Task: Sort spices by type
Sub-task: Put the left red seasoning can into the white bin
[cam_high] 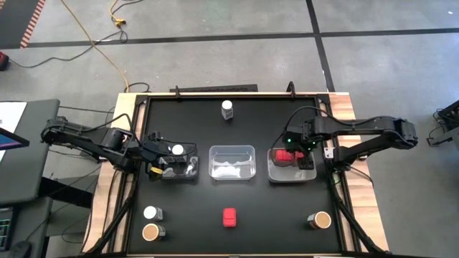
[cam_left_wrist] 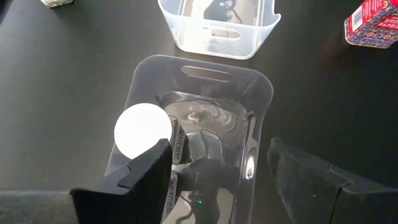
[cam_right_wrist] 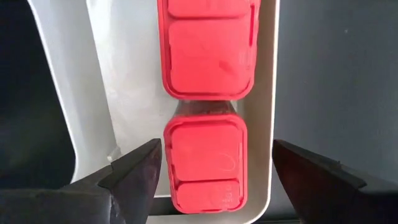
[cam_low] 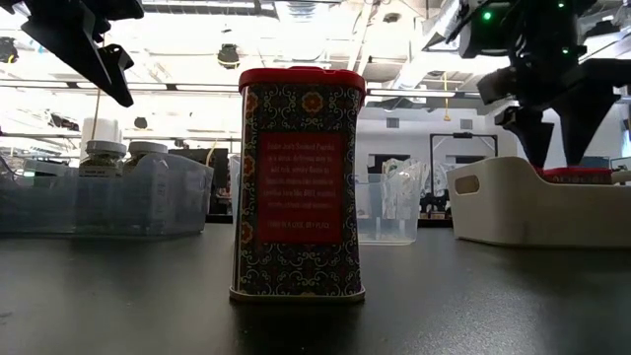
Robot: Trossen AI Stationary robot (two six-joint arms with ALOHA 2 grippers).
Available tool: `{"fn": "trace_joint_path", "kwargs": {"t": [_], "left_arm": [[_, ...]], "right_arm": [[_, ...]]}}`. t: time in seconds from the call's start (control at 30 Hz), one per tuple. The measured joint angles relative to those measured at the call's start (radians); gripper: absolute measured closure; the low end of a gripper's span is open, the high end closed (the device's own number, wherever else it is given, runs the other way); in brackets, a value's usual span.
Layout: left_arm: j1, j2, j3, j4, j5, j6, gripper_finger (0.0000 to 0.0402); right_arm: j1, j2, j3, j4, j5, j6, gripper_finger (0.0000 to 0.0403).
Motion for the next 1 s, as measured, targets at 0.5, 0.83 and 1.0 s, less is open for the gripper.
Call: {"fn": "trace_joint_path", "kwargs": {"t": [0.5,0.83,1.0], "left_arm": [[0.0,0.0,0.0,0.001,0.0,-0.001,0.015],[0.0,0.0,0.0,0.0,-0.006,0.001,0.015],[0.0,0.0,0.0,0.0,-0.009,0.001,0.015]], "right_arm": [[0.082,-0.037,0.068,-0.098,-0.048,0.05,0.006],[0.207,-0.046,0.046,-0.025,-0.063,0.156,0.006],[0.249,-0.046,0.033,0.006,-0.064,0.208,0.006]]}}
